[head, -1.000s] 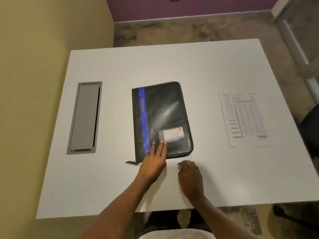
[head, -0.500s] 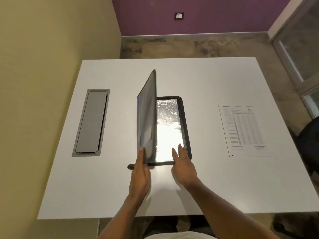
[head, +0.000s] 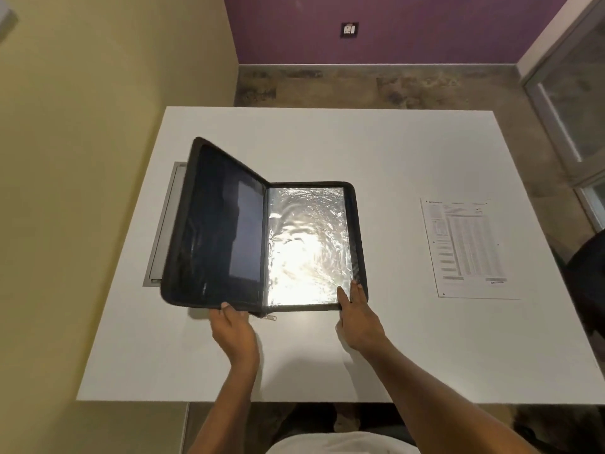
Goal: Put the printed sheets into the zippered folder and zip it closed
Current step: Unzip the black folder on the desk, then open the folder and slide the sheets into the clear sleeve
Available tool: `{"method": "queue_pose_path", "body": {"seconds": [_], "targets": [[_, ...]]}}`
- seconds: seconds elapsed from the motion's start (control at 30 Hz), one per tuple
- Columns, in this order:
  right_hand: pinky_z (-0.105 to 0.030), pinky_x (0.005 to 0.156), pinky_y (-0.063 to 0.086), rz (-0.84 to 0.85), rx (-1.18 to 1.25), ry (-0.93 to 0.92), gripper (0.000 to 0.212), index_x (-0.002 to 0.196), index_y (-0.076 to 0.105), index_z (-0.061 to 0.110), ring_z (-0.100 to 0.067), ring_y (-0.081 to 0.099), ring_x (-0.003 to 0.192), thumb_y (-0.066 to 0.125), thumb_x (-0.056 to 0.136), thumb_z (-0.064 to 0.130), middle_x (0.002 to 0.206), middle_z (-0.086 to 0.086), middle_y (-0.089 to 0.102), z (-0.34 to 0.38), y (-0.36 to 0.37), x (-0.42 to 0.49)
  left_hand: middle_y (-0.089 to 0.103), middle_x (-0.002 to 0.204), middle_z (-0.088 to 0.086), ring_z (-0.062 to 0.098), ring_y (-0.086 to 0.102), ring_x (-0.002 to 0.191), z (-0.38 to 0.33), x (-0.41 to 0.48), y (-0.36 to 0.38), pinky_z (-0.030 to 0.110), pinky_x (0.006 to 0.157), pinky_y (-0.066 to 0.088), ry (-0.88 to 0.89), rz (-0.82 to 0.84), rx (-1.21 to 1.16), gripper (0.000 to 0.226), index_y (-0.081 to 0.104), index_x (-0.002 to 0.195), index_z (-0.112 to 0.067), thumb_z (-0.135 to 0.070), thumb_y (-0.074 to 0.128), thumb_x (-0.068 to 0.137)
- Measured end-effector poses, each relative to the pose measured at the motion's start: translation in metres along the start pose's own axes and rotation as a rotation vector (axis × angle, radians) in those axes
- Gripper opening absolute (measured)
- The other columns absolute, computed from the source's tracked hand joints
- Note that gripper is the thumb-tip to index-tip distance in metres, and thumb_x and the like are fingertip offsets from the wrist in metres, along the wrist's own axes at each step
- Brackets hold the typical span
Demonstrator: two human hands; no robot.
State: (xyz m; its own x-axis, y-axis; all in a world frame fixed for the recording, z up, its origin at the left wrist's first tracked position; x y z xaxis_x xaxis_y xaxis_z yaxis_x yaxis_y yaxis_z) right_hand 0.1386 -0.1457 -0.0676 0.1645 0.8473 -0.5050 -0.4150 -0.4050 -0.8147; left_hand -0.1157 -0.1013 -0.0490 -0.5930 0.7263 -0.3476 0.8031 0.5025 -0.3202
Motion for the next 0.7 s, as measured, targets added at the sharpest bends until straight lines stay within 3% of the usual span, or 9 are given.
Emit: {"method": "queue_pose_path", "body": {"seconds": [0.13,0.23,0.3,0.4,0.5,0.6,0.63,0.7], "targets": [[-0.035,0.113,0.046,0.004,-0.008,-0.001,0.076,0.165,0.009,0.019,-0.025,-0.006,0.161,0.047,0.1,0.008,0.174,-0.009,-0.005,-0.001,0.001,-0.001,0.073,0.092,0.008,0.018,0.074,0.082,0.009,0.028,-0.012,0.018,0.066,0.062,-0.221,-0.103,-0.143,0.023,0.069,0.106,0.003,-0.018,0.058,0.106],[-0.036,0.112,0.045,0.008,-0.011,-0.007,0.075,0.165,0.01,0.019,-0.026,-0.006,0.161,0.047,0.099,0.009,0.174,-0.009,-0.003,-0.001,0.002,0.0,0.073,0.098,0.026,0.033,0.075,0.082,0.011,0.041,-0.02,0.04,0.08,0.066,-0.401,-0.145,-0.238,0.025,0.07,0.108,0.016,-0.007,0.07,0.098],[-0.036,0.113,0.045,0.008,-0.022,-0.009,0.076,0.165,0.01,0.019,-0.026,-0.005,0.161,0.048,0.099,0.01,0.174,-0.01,-0.003,-0.002,0.002,0.0,0.071,0.1,0.03,0.037,0.074,0.082,0.006,0.046,-0.023,0.047,0.087,0.063,-0.498,-0.147,-0.272,0.026,0.068,0.109,0.018,-0.002,0.073,0.095],[-0.034,0.112,0.044,0.008,-0.036,-0.016,0.077,0.165,0.01,0.021,-0.025,-0.002,0.161,0.048,0.099,0.009,0.174,-0.009,-0.001,-0.005,0.004,-0.001,0.066,0.106,0.029,0.033,0.069,0.076,0.0,0.052,-0.026,0.049,0.095,0.06,-0.619,-0.106,-0.322,0.02,0.062,0.11,0.014,0.0,0.068,0.098],[-0.034,0.111,0.044,0.013,-0.019,-0.017,0.079,0.165,0.01,0.023,-0.024,-0.002,0.161,0.048,0.097,0.009,0.174,-0.007,-0.003,-0.008,0.006,-0.001,0.062,0.105,0.024,0.032,0.062,0.073,-0.002,0.056,-0.027,0.046,0.084,0.059,-0.74,-0.058,-0.356,0.013,0.058,0.106,0.007,-0.002,0.066,0.1],[-0.033,0.112,0.043,0.017,0.01,-0.016,0.081,0.165,0.008,0.025,-0.023,-0.002,0.161,0.049,0.097,0.01,0.174,-0.004,-0.003,-0.012,0.006,0.0,0.062,0.106,0.021,0.034,0.065,0.086,-0.005,0.059,-0.027,0.045,0.094,0.059,-0.785,-0.072,-0.343,0.02,0.056,0.116,0.003,-0.002,0.067,0.1],[-0.033,0.113,0.042,0.015,0.019,-0.019,0.081,0.165,0.008,0.026,-0.023,-0.001,0.161,0.049,0.097,0.011,0.174,-0.003,-0.002,-0.014,0.006,0.0,0.061,0.102,0.019,0.032,0.063,0.086,-0.004,0.063,-0.027,0.041,0.088,0.059,-0.777,-0.069,-0.311,0.016,0.058,0.112,0.003,0.0,0.066,0.099],[-0.031,0.117,0.038,0.008,0.027,-0.027,0.079,0.165,0.009,0.026,-0.023,0.001,0.161,0.049,0.098,0.012,0.174,-0.004,0.0,-0.016,0.005,0.0,0.052,0.083,0.014,0.025,0.05,0.067,-0.001,0.065,-0.026,0.037,0.06,0.045,-0.759,-0.058,-0.217,0.013,0.056,0.09,0.002,0.003,0.065,0.099]]}}
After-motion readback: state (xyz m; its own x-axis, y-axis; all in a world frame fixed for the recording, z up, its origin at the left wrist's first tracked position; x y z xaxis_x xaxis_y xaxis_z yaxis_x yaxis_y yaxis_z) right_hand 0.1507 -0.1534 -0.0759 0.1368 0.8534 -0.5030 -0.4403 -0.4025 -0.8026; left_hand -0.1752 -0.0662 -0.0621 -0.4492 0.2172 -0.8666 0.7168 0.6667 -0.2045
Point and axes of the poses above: each hand's wrist, its own x-axis towards the middle knuckle, its own y-axis out of the palm, z = x × y, the point moved 3 cm from there along x, towards the middle knuckle
